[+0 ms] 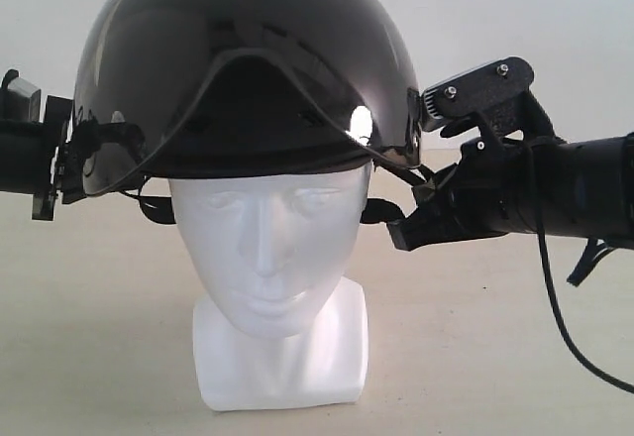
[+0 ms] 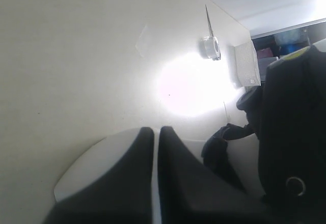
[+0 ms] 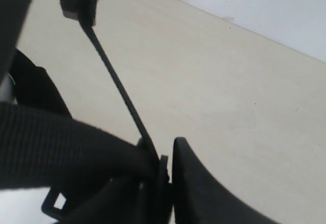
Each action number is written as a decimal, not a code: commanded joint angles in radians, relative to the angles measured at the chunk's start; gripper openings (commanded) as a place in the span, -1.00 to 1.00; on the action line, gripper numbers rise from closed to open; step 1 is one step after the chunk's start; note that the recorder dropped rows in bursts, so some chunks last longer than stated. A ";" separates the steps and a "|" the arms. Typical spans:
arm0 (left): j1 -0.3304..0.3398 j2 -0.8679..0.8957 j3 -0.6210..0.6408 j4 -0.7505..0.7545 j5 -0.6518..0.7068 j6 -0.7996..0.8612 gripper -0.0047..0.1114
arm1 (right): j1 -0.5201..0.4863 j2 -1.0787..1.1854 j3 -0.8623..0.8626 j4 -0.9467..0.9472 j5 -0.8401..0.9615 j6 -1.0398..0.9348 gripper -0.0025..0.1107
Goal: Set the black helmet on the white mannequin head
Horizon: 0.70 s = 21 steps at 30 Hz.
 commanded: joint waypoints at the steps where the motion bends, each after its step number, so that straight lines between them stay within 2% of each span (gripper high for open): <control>1: -0.004 -0.008 -0.006 -0.002 0.007 -0.007 -0.84 | -0.013 0.042 0.003 -0.019 -0.123 -0.036 -0.96; 11: -0.004 -0.008 -0.006 0.000 0.007 -0.008 -0.84 | -0.011 -0.007 0.003 -0.019 -0.118 0.003 -0.95; 13: -0.004 -0.008 -0.006 0.000 0.007 -0.001 -0.84 | -0.011 -0.030 0.003 -0.019 -0.115 0.003 -0.90; 15: -0.004 -0.008 -0.006 0.000 0.007 0.007 -0.84 | -0.011 -0.051 0.003 -0.019 -0.104 0.007 -0.70; 17: -0.004 -0.008 -0.006 -0.002 0.007 0.007 -0.84 | -0.011 -0.063 0.005 -0.019 -0.094 0.015 -0.39; 20: -0.004 -0.008 -0.006 -0.004 0.007 0.007 -0.84 | -0.011 -0.071 0.020 -0.019 -0.078 0.053 0.26; 21: -0.004 -0.008 -0.006 -0.006 0.007 0.007 -0.84 | -0.011 -0.071 0.031 -0.019 -0.068 0.055 0.36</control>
